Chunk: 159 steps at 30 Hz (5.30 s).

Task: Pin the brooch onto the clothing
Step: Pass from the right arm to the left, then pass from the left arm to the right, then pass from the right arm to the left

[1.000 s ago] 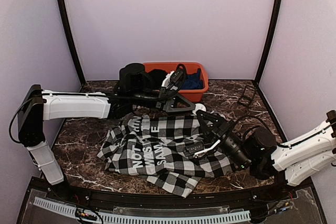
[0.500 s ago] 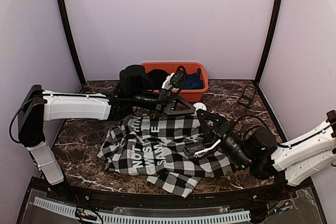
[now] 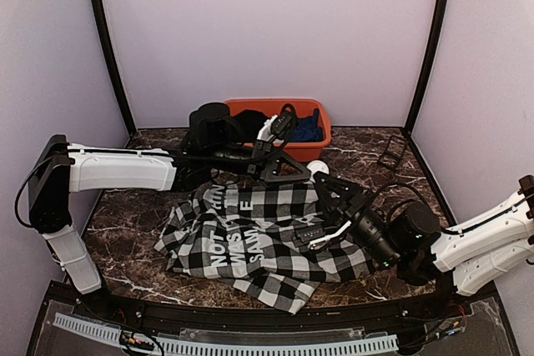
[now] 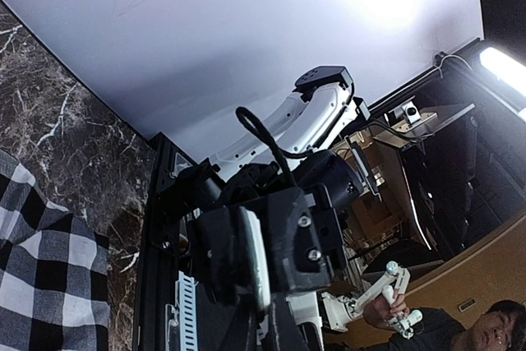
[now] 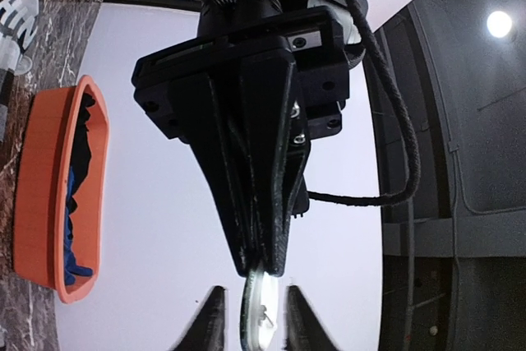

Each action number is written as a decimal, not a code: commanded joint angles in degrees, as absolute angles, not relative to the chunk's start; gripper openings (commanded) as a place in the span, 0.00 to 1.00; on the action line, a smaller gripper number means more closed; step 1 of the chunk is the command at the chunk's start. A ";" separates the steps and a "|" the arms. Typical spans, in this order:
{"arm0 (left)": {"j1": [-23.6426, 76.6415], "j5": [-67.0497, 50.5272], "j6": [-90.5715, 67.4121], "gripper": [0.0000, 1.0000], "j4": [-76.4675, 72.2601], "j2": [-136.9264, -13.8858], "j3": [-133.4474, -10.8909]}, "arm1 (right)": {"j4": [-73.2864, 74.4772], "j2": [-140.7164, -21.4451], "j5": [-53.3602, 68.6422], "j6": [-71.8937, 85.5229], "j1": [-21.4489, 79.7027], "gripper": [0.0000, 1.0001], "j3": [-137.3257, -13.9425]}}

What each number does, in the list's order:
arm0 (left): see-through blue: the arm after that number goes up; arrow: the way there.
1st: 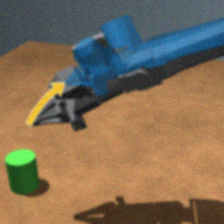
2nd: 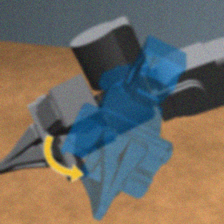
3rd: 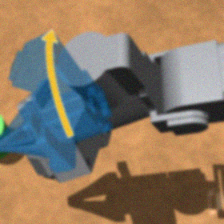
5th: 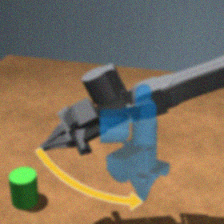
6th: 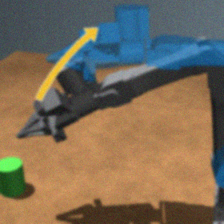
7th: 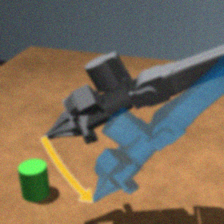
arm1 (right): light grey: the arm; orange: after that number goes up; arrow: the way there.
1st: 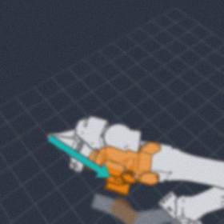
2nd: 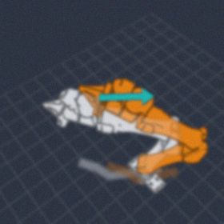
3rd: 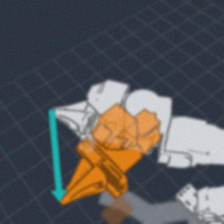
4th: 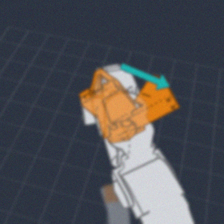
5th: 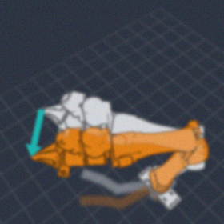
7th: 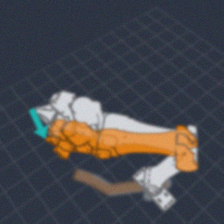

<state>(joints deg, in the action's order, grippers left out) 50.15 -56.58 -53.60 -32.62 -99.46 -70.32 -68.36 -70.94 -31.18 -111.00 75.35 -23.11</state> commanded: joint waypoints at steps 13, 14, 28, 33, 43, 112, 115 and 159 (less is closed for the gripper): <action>50.04 -52.66 -31.51 0.01 -9.26 -94.19 -71.89 | -27.02 -57.37 -31.64 -66.43 77.04 0.74 -38.46; 49.91 -51.75 -28.07 0.01 -7.09 -93.20 -72.22 | -14.48 -55.75 -28.65 -59.49 76.79 0.75 -42.02; 47.29 -46.31 -8.87 0.01 18.87 -87.32 -74.88 | 15.14 -50.46 -10.03 -16.33 64.36 0.99 -60.71; 47.26 -42.41 0.02 0.01 30.03 -87.11 -78.01 | 28.89 -61.00 11.93 -1.20 51.80 0.96 -72.65; 47.24 -44.91 5.72 0.01 34.12 -86.40 -76.64 | 24.73 -72.33 47.74 9.27 39.93 0.75 -73.68; 43.93 -52.68 -8.30 0.67 11.05 -80.50 -66.81 | -3.14 -78.70 49.08 12.26 47.56 0.00 -61.40; 42.63 -50.02 -11.70 0.77 2.27 -76.49 -61.91 | -18.98 -74.01 44.23 22.54 47.30 0.00 -53.51; 50.34 -54.87 -33.90 0.48 -45.19 -96.71 -57.51 | -93.02 -81.23 3.47 46.49 58.03 0.00 -20.89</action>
<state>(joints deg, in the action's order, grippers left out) 49.78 -52.51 -33.67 -44.05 -96.64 -56.25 -75.48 -80.27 4.67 46.24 57.65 -21.30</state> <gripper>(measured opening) 0.499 0.023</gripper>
